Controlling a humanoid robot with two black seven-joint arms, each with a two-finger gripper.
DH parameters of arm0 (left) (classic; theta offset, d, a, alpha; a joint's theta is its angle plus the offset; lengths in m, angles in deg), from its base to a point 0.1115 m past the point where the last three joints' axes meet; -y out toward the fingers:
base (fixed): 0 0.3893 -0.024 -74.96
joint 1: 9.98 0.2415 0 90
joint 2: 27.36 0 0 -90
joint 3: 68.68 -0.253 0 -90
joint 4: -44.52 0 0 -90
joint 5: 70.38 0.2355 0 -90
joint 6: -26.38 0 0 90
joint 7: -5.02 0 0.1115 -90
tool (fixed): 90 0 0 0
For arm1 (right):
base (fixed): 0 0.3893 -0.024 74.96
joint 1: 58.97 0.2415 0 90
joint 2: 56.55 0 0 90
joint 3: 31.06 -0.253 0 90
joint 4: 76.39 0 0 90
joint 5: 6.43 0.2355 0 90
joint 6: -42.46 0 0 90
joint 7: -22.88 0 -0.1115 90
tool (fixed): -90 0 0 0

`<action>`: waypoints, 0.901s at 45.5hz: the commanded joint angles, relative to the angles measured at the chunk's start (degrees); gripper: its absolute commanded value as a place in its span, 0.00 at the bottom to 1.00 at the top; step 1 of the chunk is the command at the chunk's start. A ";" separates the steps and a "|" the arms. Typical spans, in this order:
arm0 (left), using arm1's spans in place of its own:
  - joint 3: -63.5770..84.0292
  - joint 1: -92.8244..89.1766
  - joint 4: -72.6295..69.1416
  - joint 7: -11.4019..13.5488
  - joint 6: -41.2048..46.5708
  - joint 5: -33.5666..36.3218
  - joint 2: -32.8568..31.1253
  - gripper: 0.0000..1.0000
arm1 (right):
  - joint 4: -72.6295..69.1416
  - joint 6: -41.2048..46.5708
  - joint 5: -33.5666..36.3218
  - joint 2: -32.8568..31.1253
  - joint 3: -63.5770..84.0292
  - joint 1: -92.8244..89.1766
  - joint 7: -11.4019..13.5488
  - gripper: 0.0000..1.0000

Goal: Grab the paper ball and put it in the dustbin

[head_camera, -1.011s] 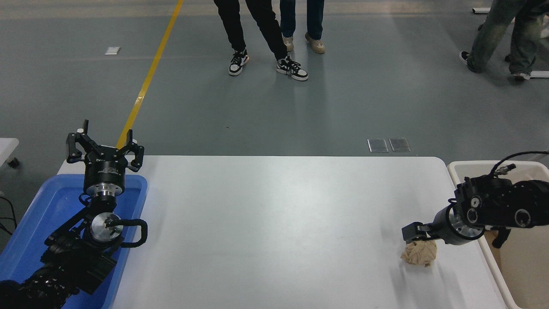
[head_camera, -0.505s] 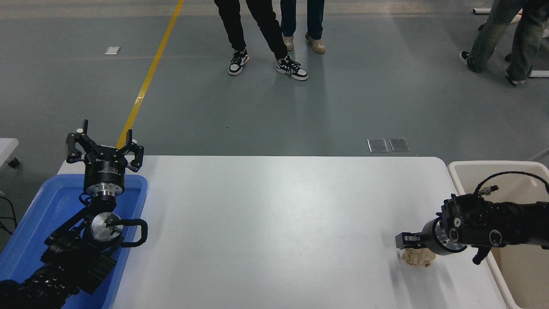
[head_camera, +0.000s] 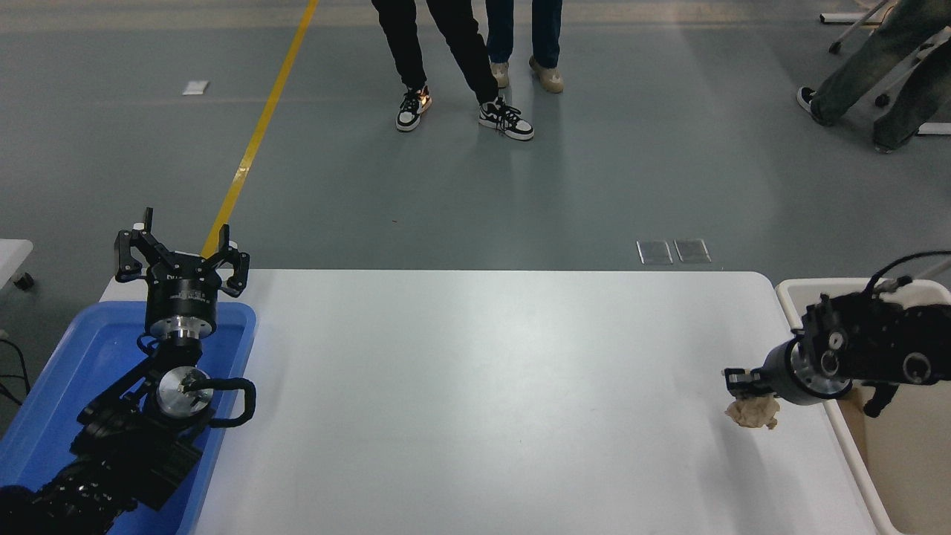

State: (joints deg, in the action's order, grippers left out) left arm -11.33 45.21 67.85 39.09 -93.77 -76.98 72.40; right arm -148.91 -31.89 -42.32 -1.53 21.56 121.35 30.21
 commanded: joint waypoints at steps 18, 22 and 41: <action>0.04 0.09 -0.03 0.03 0.00 0.01 0.09 0.99 | -17.75 19.76 6.27 3.43 24.02 53.81 -4.60 0.00; 0.04 0.09 -0.03 0.03 0.00 0.01 0.09 0.99 | -17.75 21.34 6.27 3.25 24.19 54.69 -4.60 0.00; 0.04 0.09 -0.03 0.03 0.09 -0.08 0.09 0.99 | -13.63 19.50 5.39 0.62 29.29 50.66 -4.42 0.00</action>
State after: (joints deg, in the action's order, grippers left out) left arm -11.29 45.30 67.82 39.12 -93.69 -76.97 72.48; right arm -165.33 -11.38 -36.10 1.34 46.72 173.96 25.87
